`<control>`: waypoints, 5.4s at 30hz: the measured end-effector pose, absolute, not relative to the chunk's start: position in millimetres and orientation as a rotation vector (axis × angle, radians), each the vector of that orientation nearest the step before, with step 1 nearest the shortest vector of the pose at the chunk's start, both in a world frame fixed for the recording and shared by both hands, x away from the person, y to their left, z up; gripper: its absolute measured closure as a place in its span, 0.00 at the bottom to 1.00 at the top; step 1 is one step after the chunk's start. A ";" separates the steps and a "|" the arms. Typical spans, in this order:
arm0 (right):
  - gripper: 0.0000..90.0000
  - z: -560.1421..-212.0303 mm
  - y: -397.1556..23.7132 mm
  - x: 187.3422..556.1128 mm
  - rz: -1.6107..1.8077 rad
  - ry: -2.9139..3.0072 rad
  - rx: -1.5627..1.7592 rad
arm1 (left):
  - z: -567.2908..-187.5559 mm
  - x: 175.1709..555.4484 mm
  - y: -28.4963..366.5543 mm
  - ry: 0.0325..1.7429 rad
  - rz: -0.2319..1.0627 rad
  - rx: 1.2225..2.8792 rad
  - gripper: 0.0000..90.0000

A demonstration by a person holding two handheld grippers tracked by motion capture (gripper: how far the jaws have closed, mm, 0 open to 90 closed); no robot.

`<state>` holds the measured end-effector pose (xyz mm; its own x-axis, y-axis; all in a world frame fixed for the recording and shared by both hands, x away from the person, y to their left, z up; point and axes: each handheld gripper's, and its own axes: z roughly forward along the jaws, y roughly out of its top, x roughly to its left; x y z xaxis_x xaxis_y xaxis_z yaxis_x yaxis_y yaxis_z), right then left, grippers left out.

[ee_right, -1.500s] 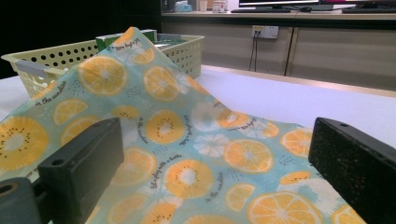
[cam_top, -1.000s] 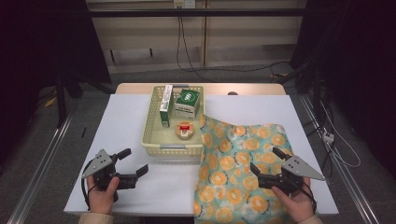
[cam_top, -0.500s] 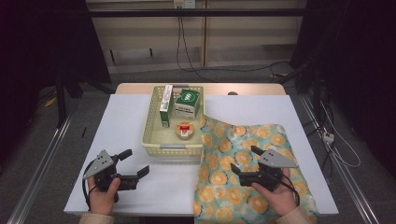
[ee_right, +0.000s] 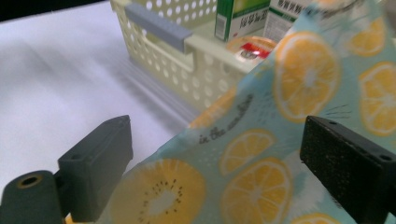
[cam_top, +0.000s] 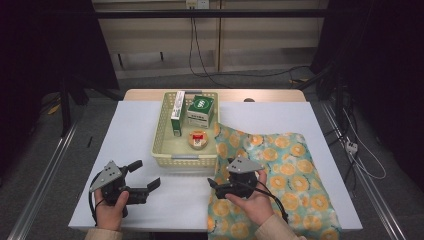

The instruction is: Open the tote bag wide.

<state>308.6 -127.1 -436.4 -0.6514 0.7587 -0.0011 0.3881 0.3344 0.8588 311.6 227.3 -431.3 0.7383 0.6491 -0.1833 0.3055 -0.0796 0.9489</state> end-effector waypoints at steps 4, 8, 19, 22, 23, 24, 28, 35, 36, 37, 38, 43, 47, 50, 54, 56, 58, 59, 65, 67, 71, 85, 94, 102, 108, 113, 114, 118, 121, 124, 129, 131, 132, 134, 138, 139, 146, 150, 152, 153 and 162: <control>0.30 -442.7 -126.5 312.6 1.218 2.234 1.047 | -430.6 311.8 227.4 0.763 0.347 1.675 0.05; 0.60 -446.8 -131.5 317.2 1.193 2.269 1.062 | -430.5 311.8 227.5 0.763 0.347 1.674 0.05; 1.00 -422.6 -163.8 323.9 1.307 2.251 1.123 | -429.6 311.1 226.6 0.761 0.357 1.674 0.06; 1.00 -411.9 -170.4 327.4 1.305 2.221 1.126 | -429.3 311.2 226.2 0.759 0.357 1.675 0.06; 1.00 -401.6 -175.6 332.8 1.313 2.198 1.128 | -429.6 311.4 225.9 0.759 0.355 1.676 0.06; 1.00 -401.6 -175.6 332.8 1.313 2.198 1.128 | -429.8 311.5 225.8 0.761 0.354 1.678 0.06; 1.00 -383.0 -189.5 356.9 1.280 2.150 1.157 | -429.7 311.9 225.8 0.759 0.353 1.677 0.06; 1.00 -373.1 -207.7 394.3 1.299 2.093 1.233 | -430.1 312.5 226.3 0.758 0.342 1.668 0.06; 1.00 -370.4 -210.9 405.1 1.262 2.079 1.234 | -430.0 312.4 226.3 0.760 0.341 1.666 0.06; 1.00 -369.7 -212.8 410.9 1.260 2.075 1.238 | -429.9 312.3 226.2 0.760 0.339 1.663 0.06; 1.00 -369.7 -212.8 410.9 1.260 2.075 1.238 | -430.0 312.5 226.0 0.756 0.333 1.662 0.06; 1.00 -374.9 -221.0 438.4 1.240 2.047 1.277 | -430.1 313.4 225.2 0.744 0.323 1.667 0.06; 1.00 -378.0 -224.9 464.4 1.228 1.992 1.331 | -430.4 314.2 223.2 0.738 0.311 1.667 0.06; 1.00 -374.7 -223.9 478.5 1.216 1.957 1.337 | -430.5 314.6 221.3 0.731 0.309 1.678 0.06; 1.00 -372.8 -217.7 488.0 1.190 1.950 1.316 | -431.0 315.6 219.7 0.726 0.304 1.678 0.06; 1.00 -374.3 -214.1 492.3 1.189 1.958 1.309 | -431.3 316.0 219.4 0.725 0.301 1.683 0.06; 0.88 -379.0 -212.0 494.1 1.235 1.972 1.309 | -431.4 315.7 219.5 0.728 0.299 1.681 0.06; 0.82 -381.0 -210.6 493.0 1.243 1.977 1.302 | -431.0 315.4 219.7 0.726 0.302 1.682 0.06; 0.47 -381.7 -213.5 468.9 1.238 2.061 1.239 | -430.9 314.3 217.5 0.725 0.302 1.686 0.05; 0.45 -378.0 -218.7 455.1 1.216 2.102 1.201 | -431.0 313.9 216.6 0.717 0.304 1.696 0.05; 0.39 -373.0 -229.1 420.7 1.228 2.191 1.111 | -431.5 312.3 214.5 0.722 0.306 1.700 0.05; 0.38 -426.0 -240.1 302.0 1.190 2.453 0.912 | -431.7 311.5 215.4 0.739 0.311 1.697 0.05; 0.77 -451.7 -239.0 273.2 1.072 2.585 0.826 | -432.1 310.5 213.7 0.737 0.312 1.708 0.05; 1.00 -451.1 -235.7 287.7 1.108 2.546 0.893 | -431.1 309.8 213.0 0.735 0.320 1.710 0.05; 1.00 -428.9 -237.7 312.3 1.204 2.475 0.959 | -431.8 310.3 214.2 0.742 0.321 1.702 0.05; 1.00 -412.2 -239.5 341.6 1.210 2.428 1.014 | -431.1 310.2 214.3 0.739 0.323 1.704 0.05; 1.00 -410.2 -239.6 347.1 1.195 2.417 1.015 | -431.1 310.3 214.6 0.736 0.325 1.710 0.05; 1.00 -408.8 -240.0 366.5 1.178 2.399 1.066 | -431.9 310.1 213.2 0.738 0.317 1.709 0.05; 1.00 -413.5 -241.8 374.7 1.191 2.398 1.106 | -431.8 309.5 212.8 0.731 0.320 1.716 0.05; 1.00 -418.7 -240.7 371.5 1.192 2.448 1.084 | -431.7 308.9 213.8 0.731 0.320 1.713 0.05; 0.66 -428.1 -235.9 339.8 1.224 2.524 0.970 | -431.8 309.1 216.3 0.734 0.323 1.714 0.05; 0.60 -430.6 -234.2 333.6 1.221 2.546 0.952 | -431.3 308.3 214.6 0.743 0.320 1.705 0.05; 0.60 -433.2 -232.4 327.6 1.217 2.561 0.935 | -431.0 308.5 214.0 0.736 0.320 1.708 0.05; 0.58 -439.2 -228.6 317.1 1.222 2.588 0.916 | -430.9 308.7 212.6 0.730 0.321 1.716 0.05; 0.52 -453.0 -217.8 303.4 1.205 2.622 0.876 | -431.3 309.1 210.3 0.730 0.317 1.715 0.05; 0.54 -455.7 -216.0 302.2 1.205 2.629 0.864 | -431.5 309.2 210.4 0.730 0.317 1.716 0.05; 0.98 -456.4 -215.4 306.2 1.143 2.599 0.864 | -431.5 309.4 212.5 0.735 0.321 1.712 0.05; 1.00 -456.5 -213.8 305.1 1.150 2.596 0.871 | -431.4 309.0 213.7 0.741 0.323 1.715 0.05; 1.00 -456.8 -215.7 306.0 1.156 2.572 0.892 | -431.8 309.1 213.1 0.745 0.319 1.708 0.05; 1.00 -456.1 -217.2 307.1 1.149 2.558 0.905 | -431.5 309.1 213.4 0.740 0.323 1.717 0.05; 1.00 -441.4 -233.3 335.7 1.195 2.443 1.033 | -431.4 309.1 213.3 0.749 0.322 1.711 0.06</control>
<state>335.7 -233.3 -441.4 -0.7245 0.6828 0.0944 0.4935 0.4183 0.7626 309.1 213.3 -431.4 0.7558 0.6316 -0.1727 0.3100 -0.1129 0.9440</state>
